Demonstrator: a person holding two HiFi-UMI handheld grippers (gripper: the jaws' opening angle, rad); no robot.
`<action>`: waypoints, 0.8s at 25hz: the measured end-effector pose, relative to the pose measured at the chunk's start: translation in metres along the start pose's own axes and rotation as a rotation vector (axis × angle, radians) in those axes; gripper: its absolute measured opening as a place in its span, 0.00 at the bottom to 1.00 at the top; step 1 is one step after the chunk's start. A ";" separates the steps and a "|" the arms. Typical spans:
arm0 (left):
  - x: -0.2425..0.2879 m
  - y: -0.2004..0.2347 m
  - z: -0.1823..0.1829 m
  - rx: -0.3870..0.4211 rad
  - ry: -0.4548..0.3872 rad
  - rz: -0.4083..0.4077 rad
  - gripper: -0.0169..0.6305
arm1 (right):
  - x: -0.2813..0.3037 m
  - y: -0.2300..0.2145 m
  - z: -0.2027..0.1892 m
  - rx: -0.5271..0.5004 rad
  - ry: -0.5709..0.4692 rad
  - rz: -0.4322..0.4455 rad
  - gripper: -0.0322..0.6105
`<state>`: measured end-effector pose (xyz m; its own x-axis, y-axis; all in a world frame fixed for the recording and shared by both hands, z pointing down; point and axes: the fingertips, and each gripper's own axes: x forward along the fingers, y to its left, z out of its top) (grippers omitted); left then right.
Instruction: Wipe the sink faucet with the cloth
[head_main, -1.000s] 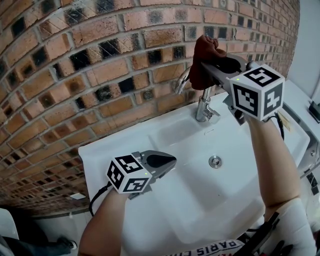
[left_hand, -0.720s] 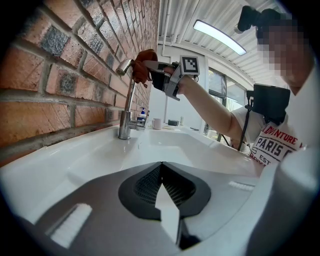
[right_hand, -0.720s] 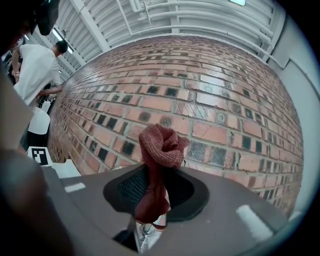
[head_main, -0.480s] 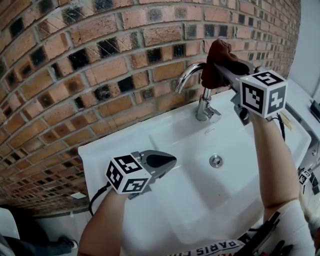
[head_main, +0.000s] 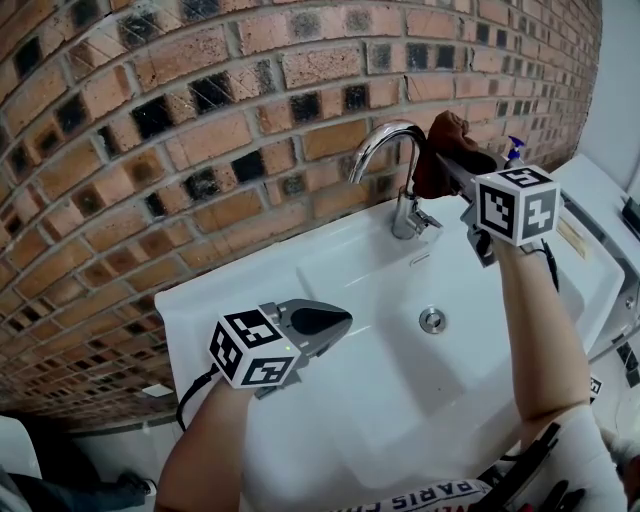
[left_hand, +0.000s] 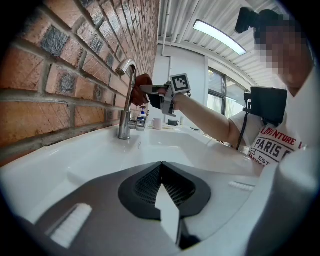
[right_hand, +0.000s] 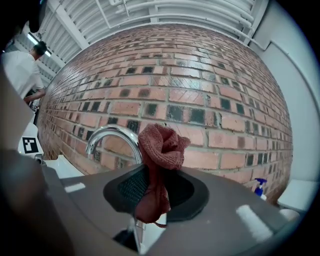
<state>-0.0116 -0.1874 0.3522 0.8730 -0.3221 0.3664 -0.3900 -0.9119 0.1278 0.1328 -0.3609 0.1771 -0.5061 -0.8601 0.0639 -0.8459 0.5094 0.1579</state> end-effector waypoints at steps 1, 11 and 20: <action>0.000 0.000 0.000 0.000 0.000 0.000 0.03 | 0.002 0.000 -0.007 0.005 0.013 0.000 0.19; 0.000 0.001 0.000 0.000 0.000 0.002 0.03 | 0.014 0.004 -0.055 0.043 0.086 0.012 0.19; 0.001 0.001 0.000 0.001 0.000 0.002 0.03 | 0.014 0.005 -0.058 0.043 0.087 0.012 0.19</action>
<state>-0.0115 -0.1882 0.3529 0.8721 -0.3240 0.3667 -0.3915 -0.9116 0.1257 0.1317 -0.3717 0.2360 -0.5011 -0.8521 0.1509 -0.8474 0.5185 0.1144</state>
